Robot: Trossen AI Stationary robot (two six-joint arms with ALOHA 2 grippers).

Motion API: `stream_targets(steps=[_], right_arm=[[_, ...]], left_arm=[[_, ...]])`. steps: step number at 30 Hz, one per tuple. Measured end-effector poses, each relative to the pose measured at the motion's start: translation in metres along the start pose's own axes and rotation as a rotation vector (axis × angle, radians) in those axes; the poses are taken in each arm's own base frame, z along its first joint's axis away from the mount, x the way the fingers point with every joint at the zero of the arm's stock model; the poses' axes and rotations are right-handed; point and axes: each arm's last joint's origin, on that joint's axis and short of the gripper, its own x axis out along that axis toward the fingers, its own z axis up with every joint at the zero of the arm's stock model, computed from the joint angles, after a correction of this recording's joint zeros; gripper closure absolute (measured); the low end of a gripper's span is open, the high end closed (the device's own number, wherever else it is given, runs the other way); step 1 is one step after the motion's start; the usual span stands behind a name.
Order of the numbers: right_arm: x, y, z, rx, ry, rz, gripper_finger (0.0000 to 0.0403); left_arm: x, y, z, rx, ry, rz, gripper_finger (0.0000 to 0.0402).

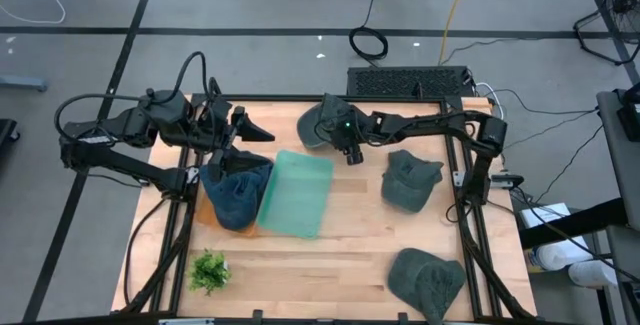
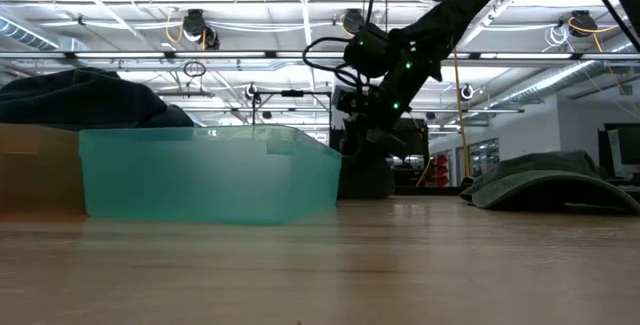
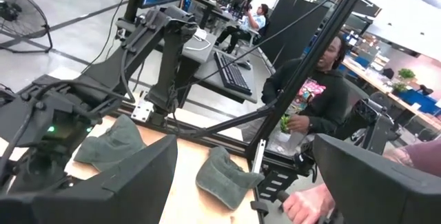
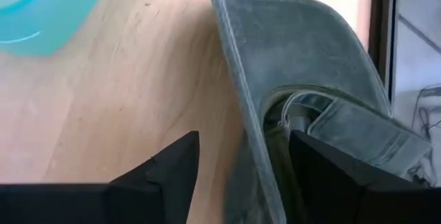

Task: Pick & Place hat
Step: Put the top left black cap into the green bin

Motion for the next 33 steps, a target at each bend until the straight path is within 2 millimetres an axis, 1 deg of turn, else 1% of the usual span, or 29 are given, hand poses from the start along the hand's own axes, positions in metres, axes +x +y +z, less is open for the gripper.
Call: stream_targets(steps=[4,7,10,14,15,19,21,24,29,33], right_arm=[[0.003,-0.001,0.000,-0.007,-0.009,-0.013,0.0219],[0.003,-0.003,-0.002,-0.003,-0.001,-0.018,0.0254],[0.003,-0.005,-0.005,-0.001,0.005,-0.022,0.0303],[0.003,-0.006,-0.005,-0.013,0.010,-0.022,0.0382],[0.003,-0.006,-0.006,-0.013,0.011,-0.021,0.0391],[0.002,-0.006,-0.007,0.060,0.057,-0.066,0.0398],[-0.006,-0.008,-0.007,0.106,0.087,-0.082,0.0399],[-0.028,-0.016,0.000,0.157,0.043,-0.125,0.0400],[-0.081,-0.027,0.017,0.179,-0.081,-0.205,0.0401],[-0.126,-0.028,0.028,0.179,-0.180,-0.248,0.0402]], left_arm=[[0.000,0.000,0.000,0.005,0.000,0.000,0.0052],[0.000,0.000,0.000,0.009,0.001,0.000,0.0052],[0.000,0.000,0.000,0.010,0.001,0.000,0.0052],[0.000,0.000,0.000,0.011,0.001,0.000,0.0052],[0.000,0.000,0.000,0.011,0.002,0.000,0.0053],[0.000,0.000,0.000,0.011,0.001,0.000,0.0053],[0.000,0.000,0.000,0.015,0.001,0.000,0.0052],[0.000,0.000,0.000,0.025,-0.001,0.000,0.0052],[0.000,0.000,0.004,0.041,-0.049,0.023,0.0053],[0.000,-0.001,0.008,0.109,-0.105,0.044,0.0052]])
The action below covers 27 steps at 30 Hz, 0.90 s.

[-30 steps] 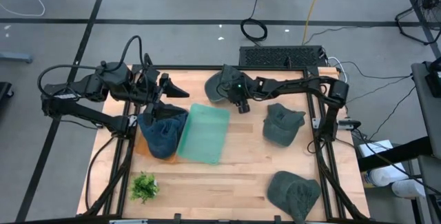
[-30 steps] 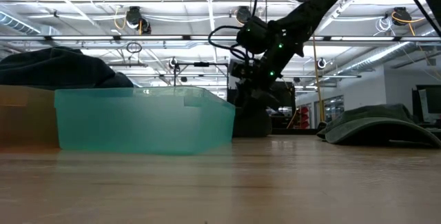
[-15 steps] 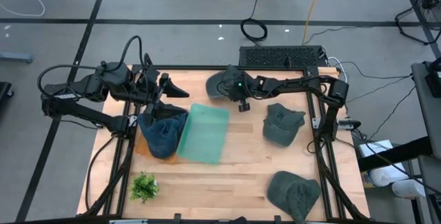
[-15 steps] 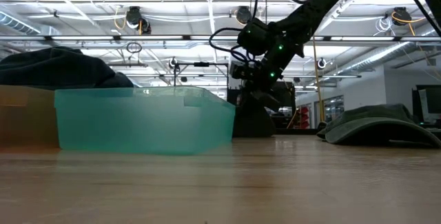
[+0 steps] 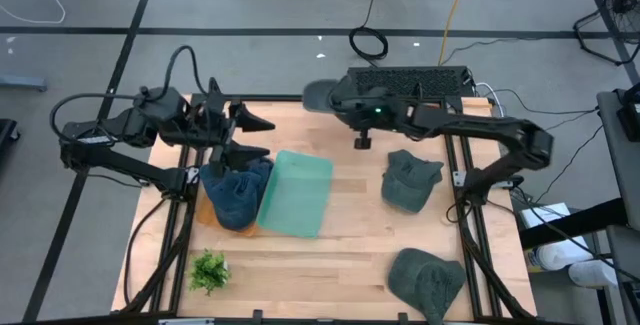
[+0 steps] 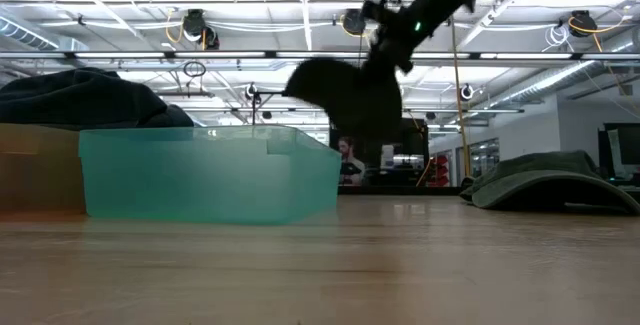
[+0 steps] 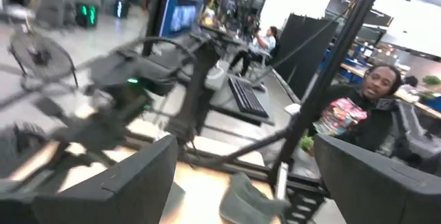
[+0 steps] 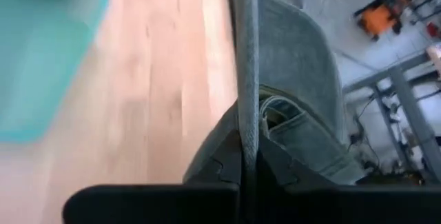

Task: Pick & Place hat
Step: Put the top left black cap into the green bin

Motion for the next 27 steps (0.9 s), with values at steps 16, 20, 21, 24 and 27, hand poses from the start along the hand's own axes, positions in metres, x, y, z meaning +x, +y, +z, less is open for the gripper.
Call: stream_targets(steps=[16,20,21,24,27], right_arm=[[-0.129,0.004,0.040,0.521,-0.455,0.403,0.0402],[-0.138,0.012,0.046,0.615,-0.489,0.544,0.0403],[-0.140,0.014,0.048,0.638,-0.497,0.579,0.0403],[-0.142,0.018,0.052,0.709,-0.493,0.669,0.0403],[-0.141,0.021,0.053,0.796,-0.458,0.717,0.0403]], left_arm=[[0.005,0.002,0.000,0.343,-0.015,0.053,0.0053],[0.014,0.004,-0.005,0.359,0.018,0.058,0.0053],[0.017,0.005,-0.007,0.367,0.033,0.059,0.0053],[0.025,0.007,-0.012,0.368,0.073,0.064,0.0053],[0.033,0.009,-0.017,0.356,0.098,0.065,0.0053]])
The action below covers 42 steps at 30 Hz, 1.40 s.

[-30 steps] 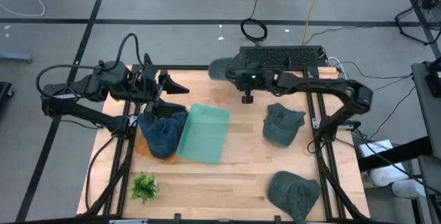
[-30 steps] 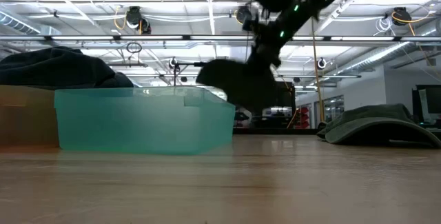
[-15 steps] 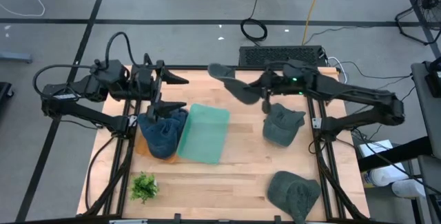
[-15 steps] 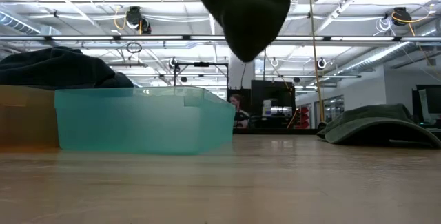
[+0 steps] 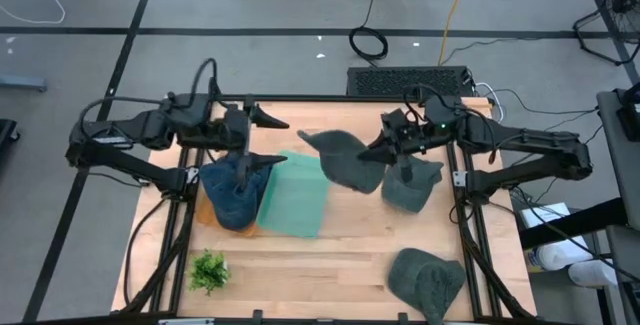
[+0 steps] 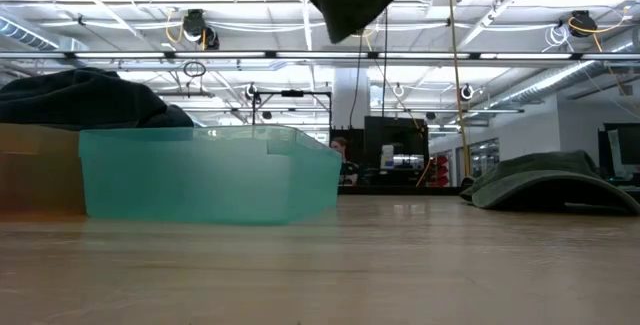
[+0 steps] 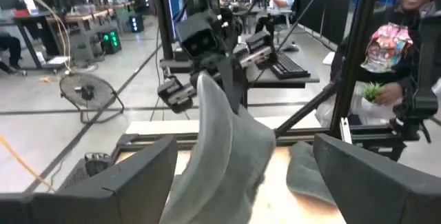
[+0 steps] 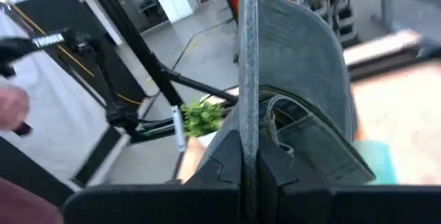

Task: Pick & Place hat
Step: Put the top left black cap into the green bin

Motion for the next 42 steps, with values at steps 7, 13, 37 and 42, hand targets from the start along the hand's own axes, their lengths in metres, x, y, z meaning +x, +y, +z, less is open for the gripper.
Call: stream_targets(steps=[7,13,37,42], right_arm=[[0.014,0.005,-0.005,0.143,0.055,0.100,0.0403],[0.037,0.004,-0.016,0.167,0.117,0.131,0.0403],[0.111,-0.009,-0.054,0.233,0.211,0.220,0.0403],[0.113,-0.007,-0.052,0.231,0.190,0.242,0.0403]], left_arm=[[0.014,-0.004,-0.013,-0.084,0.099,-0.027,0.0053],[0.035,-0.009,-0.024,-0.137,0.165,-0.064,0.0053],[0.060,-0.023,-0.063,-0.399,0.490,-0.193,0.0053],[0.063,-0.027,-0.070,-0.415,0.549,-0.189,0.0053]])
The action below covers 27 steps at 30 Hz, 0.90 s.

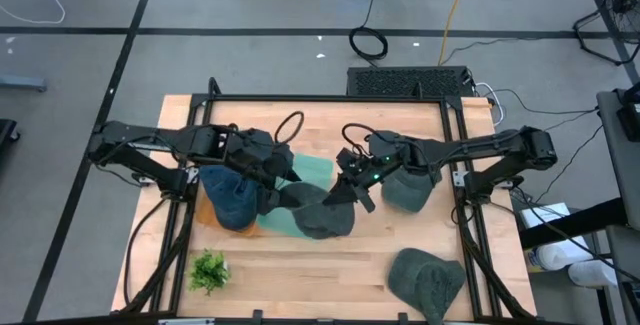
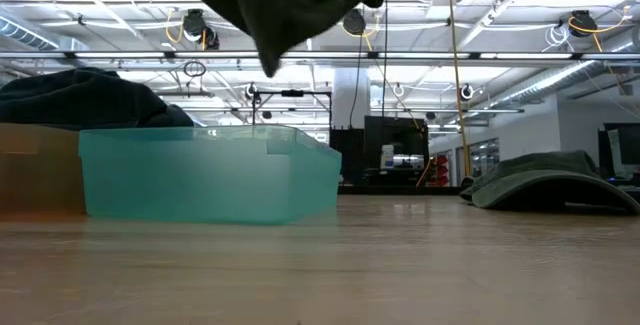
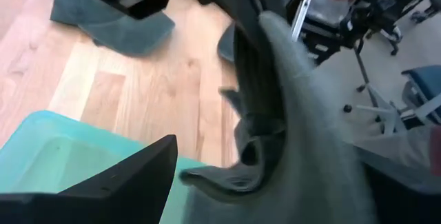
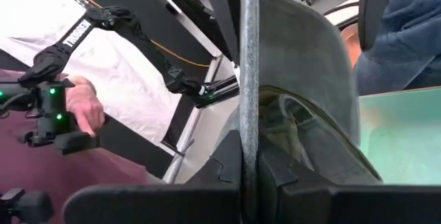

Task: Pick & Place hat
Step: Put the top left black cap into the green bin

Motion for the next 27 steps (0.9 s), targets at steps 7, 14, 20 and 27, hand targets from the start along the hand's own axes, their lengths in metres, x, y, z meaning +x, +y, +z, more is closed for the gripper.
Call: stream_targets(steps=[7,14,20,27], right_arm=[[0.001,0.001,0.000,0.000,-0.003,0.004,0.0403],[0.002,0.003,-0.003,0.000,0.009,0.008,0.0403],[0.002,0.004,-0.002,-0.010,0.005,0.015,0.0403],[0.002,0.005,-0.001,-0.038,-0.002,0.019,0.0397]], left_arm=[[0.007,0.000,0.001,-0.032,-0.004,-0.005,0.0104],[0.008,-0.005,0.010,-0.013,-0.072,-0.100,0.0208],[0.007,-0.010,0.014,-0.054,-0.065,-0.242,0.0289],[0.006,-0.009,0.014,-0.099,-0.035,-0.296,0.0388]])
